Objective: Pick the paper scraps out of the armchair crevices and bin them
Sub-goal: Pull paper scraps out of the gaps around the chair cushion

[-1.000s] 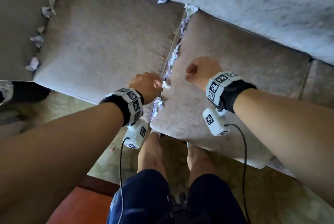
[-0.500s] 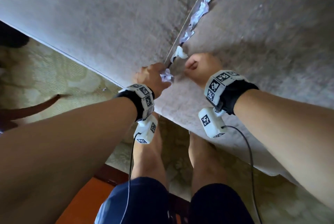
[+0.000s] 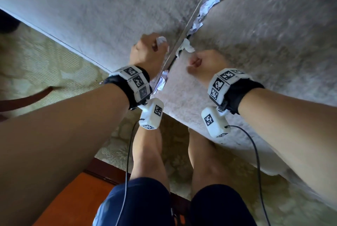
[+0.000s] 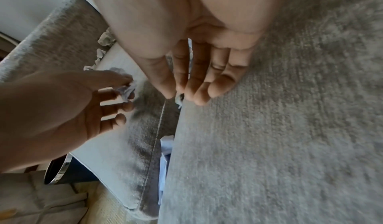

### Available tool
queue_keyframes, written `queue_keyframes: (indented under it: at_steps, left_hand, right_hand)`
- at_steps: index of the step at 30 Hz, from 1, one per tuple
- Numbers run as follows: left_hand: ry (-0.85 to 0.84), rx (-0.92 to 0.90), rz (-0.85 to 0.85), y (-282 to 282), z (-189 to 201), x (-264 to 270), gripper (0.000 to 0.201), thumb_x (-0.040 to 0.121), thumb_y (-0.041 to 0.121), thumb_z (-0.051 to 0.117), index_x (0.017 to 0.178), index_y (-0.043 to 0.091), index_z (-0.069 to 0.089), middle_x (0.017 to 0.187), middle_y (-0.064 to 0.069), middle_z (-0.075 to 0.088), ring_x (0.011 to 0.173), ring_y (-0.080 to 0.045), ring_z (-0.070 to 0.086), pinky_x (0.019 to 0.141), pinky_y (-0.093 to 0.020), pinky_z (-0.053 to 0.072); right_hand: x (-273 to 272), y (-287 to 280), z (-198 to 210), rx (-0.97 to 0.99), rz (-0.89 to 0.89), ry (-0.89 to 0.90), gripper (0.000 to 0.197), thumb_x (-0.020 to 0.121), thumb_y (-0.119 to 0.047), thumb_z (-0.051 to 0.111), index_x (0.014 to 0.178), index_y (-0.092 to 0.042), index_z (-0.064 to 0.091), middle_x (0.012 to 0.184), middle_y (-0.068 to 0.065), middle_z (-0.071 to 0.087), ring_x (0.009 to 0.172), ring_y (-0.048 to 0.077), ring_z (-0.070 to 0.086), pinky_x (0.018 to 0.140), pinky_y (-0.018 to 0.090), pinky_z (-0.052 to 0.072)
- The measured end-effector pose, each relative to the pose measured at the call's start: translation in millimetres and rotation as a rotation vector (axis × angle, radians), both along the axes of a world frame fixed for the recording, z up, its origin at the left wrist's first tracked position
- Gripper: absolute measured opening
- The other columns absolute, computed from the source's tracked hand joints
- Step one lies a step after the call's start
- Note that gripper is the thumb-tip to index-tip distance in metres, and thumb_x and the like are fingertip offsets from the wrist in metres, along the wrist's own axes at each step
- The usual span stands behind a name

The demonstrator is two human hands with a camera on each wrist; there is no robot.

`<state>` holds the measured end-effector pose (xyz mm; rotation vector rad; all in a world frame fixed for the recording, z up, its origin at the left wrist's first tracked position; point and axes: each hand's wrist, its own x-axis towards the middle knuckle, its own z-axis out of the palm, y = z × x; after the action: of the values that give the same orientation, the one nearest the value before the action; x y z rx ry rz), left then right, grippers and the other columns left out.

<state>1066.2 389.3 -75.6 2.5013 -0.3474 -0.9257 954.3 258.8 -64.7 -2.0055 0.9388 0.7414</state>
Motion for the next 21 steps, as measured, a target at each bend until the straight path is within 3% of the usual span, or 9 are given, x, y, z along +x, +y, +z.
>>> queue_keyframes:
  at_steps: [2, 6, 8, 11, 12, 16, 21]
  left_hand:
    - [0.02, -0.015, 0.021, 4, 0, 9, 0.022, 0.095, 0.037, 0.051, 0.1, 0.022, 0.066, 0.096, -0.003, 0.069, 0.088, -0.023, 0.066, 0.073, -0.03, 0.053]
    - [0.116, -0.081, 0.061, 18, 2, 13, 0.008, 0.093, 0.029, 0.054, 0.088, 0.028, 0.06, 0.083, 0.004, 0.072, 0.078, -0.016, 0.071, 0.07, -0.04, 0.06]
    - [0.124, -0.103, 0.084, 23, 2, 11, 0.019, 0.093, 0.016, 0.05, 0.088, 0.032, 0.061, 0.079, 0.008, 0.071, 0.073, -0.012, 0.072, 0.068, -0.04, 0.061]
    - [0.147, -0.109, 0.148, 35, 1, 7, 0.04, 0.086, 0.003, 0.042, 0.079, 0.037, 0.063, 0.076, 0.011, 0.069, 0.071, -0.015, 0.069, 0.067, -0.041, 0.06]
    - [0.149, -0.101, 0.167, 40, 1, 5, 0.042, 0.083, 0.003, 0.041, 0.074, 0.038, 0.063, 0.074, 0.012, 0.069, 0.07, -0.017, 0.068, 0.067, -0.042, 0.06]
    - [0.149, -0.027, 0.235, 61, -1, 1, 0.036, 0.081, 0.005, 0.047, 0.065, 0.033, 0.063, 0.07, 0.008, 0.067, 0.069, -0.019, 0.066, 0.061, -0.034, 0.056]
    - [0.113, -0.003, 0.332, 86, -8, 1, 0.033, 0.081, 0.006, 0.049, 0.065, 0.031, 0.064, 0.066, 0.008, 0.064, 0.063, -0.015, 0.061, 0.057, -0.029, 0.051]
  right_hand:
    - [4, 4, 3, 0.002, -0.017, -0.013, 0.006, 0.079, -0.021, 0.066, 0.084, -0.018, 0.068, 0.08, -0.006, 0.065, 0.084, 0.017, 0.065, 0.077, 0.028, 0.053]
    - [14, 19, 5, 0.022, -0.018, -0.024, 0.005, 0.08, -0.023, 0.068, 0.083, -0.019, 0.071, 0.078, -0.01, 0.065, 0.082, 0.012, 0.065, 0.07, 0.022, 0.05]
    - [21, 28, 5, 0.012, 0.052, -0.022, 0.01, 0.08, -0.025, 0.067, 0.084, -0.017, 0.072, 0.079, -0.01, 0.064, 0.086, 0.014, 0.064, 0.067, 0.02, 0.046]
    - [26, 45, -3, -0.048, 0.203, -0.019, 0.026, 0.083, -0.031, 0.067, 0.102, -0.014, 0.071, 0.103, 0.002, 0.066, 0.098, 0.021, 0.062, 0.082, 0.026, 0.048]
    - [26, 52, -7, -0.068, 0.221, -0.006, 0.028, 0.082, -0.033, 0.068, 0.105, -0.017, 0.069, 0.104, 0.002, 0.066, 0.096, 0.022, 0.063, 0.082, 0.028, 0.05]
    - [24, 77, -23, -0.197, 0.295, 0.063, 0.022, 0.079, -0.036, 0.069, 0.093, -0.019, 0.066, 0.087, 0.004, 0.068, 0.08, 0.025, 0.067, 0.07, 0.031, 0.054]
    - [26, 91, -32, -0.235, 0.288, 0.079, 0.019, 0.083, -0.027, 0.068, 0.096, -0.013, 0.066, 0.102, 0.011, 0.068, 0.092, 0.033, 0.066, 0.067, 0.03, 0.043]
